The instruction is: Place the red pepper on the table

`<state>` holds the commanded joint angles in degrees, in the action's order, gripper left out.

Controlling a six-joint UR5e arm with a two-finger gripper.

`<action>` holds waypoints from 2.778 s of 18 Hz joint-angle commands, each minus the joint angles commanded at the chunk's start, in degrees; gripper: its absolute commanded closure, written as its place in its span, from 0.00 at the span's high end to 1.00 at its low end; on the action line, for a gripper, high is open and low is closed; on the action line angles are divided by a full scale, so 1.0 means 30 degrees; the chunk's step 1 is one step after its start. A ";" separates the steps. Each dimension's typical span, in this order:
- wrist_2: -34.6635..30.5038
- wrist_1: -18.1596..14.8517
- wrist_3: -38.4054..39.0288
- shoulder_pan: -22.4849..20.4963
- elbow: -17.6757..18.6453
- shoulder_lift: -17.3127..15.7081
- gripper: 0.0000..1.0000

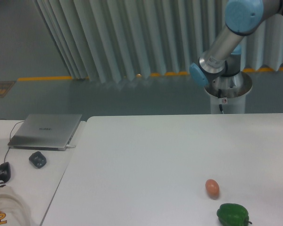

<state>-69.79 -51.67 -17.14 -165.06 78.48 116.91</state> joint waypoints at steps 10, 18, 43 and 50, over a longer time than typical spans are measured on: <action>0.1202 -0.2026 -0.1495 0.1640 0.0587 -0.2113 0.57; 0.1026 -0.1968 -0.2927 0.2520 0.1376 -0.2875 0.57; -0.5739 -0.6535 -1.3470 0.8522 0.3487 -0.3667 0.57; -0.7791 -0.5312 -1.1667 1.0575 0.3810 -0.2526 0.57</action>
<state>-93.16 -67.60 -52.14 -133.34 89.91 109.33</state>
